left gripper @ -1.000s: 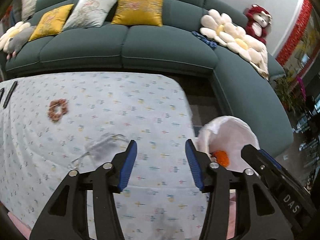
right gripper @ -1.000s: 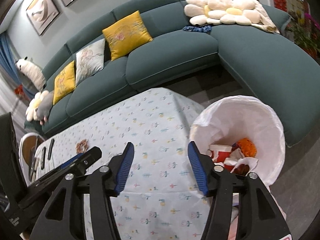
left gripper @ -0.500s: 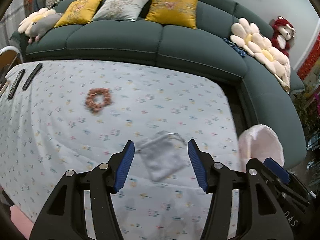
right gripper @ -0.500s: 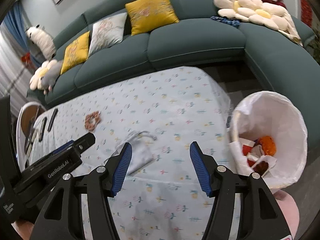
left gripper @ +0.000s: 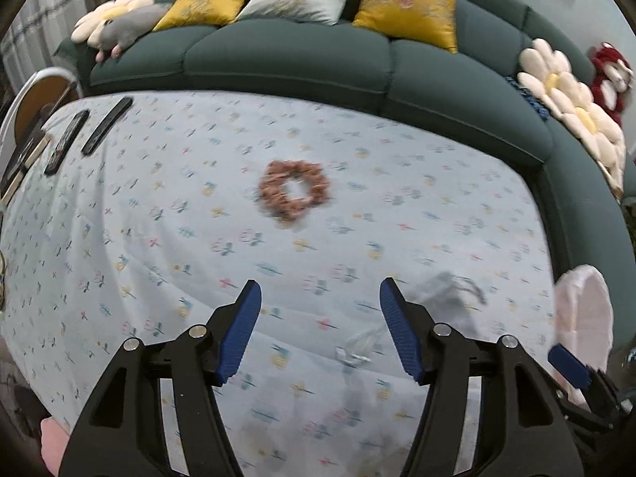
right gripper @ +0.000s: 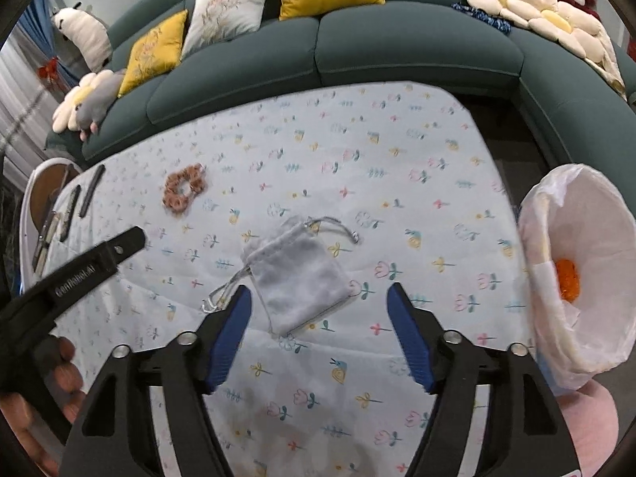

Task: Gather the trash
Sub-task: 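Grasp the pink scrunchie with the left gripper while the right grasps the grey pouch, then carry the pink scrunchie and grey pouch over the bin and release both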

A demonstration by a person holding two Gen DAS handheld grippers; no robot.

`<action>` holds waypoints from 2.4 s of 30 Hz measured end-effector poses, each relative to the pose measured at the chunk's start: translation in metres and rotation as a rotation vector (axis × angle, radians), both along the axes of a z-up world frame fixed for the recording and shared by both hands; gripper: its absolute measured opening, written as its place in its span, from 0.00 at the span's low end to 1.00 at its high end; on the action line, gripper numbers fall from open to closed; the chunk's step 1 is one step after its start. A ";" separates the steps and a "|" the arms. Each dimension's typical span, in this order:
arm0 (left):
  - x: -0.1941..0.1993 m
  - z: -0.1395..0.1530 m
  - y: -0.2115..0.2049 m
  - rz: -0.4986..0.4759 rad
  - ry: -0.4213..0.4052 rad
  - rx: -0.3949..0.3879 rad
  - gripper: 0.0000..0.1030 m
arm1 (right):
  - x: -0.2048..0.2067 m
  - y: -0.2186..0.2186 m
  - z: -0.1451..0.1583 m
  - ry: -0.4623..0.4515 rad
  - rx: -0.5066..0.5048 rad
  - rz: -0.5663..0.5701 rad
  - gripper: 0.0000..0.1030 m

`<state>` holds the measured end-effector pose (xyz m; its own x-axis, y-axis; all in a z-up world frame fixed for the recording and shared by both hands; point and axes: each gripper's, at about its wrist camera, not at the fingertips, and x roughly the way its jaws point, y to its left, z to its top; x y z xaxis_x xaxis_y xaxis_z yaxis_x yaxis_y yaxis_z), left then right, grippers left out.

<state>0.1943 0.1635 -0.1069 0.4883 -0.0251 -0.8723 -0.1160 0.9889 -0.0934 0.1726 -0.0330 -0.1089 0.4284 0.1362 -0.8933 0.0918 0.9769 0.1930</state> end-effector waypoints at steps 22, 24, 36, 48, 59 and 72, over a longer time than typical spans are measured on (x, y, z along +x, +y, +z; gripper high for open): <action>0.131 -0.086 0.068 0.110 0.175 -0.094 0.50 | 0.062 0.034 -0.081 0.130 -0.090 -0.011 0.69; 0.129 -0.086 0.064 0.094 0.155 -0.084 0.43 | 0.059 0.041 -0.083 0.118 -0.136 0.021 0.69; 0.091 -0.084 0.038 0.040 0.173 -0.055 0.12 | 0.038 0.045 -0.078 0.104 -0.111 0.069 0.22; 0.003 -0.059 -0.025 -0.049 0.183 -0.078 0.11 | -0.015 0.000 -0.055 0.110 0.028 -0.022 0.05; -0.035 0.007 -0.111 -0.185 0.072 -0.070 0.10 | -0.046 -0.081 0.010 -0.055 0.083 -0.156 0.05; -0.064 0.071 -0.247 -0.426 -0.053 -0.070 0.11 | -0.092 -0.203 0.080 -0.245 0.075 -0.343 0.05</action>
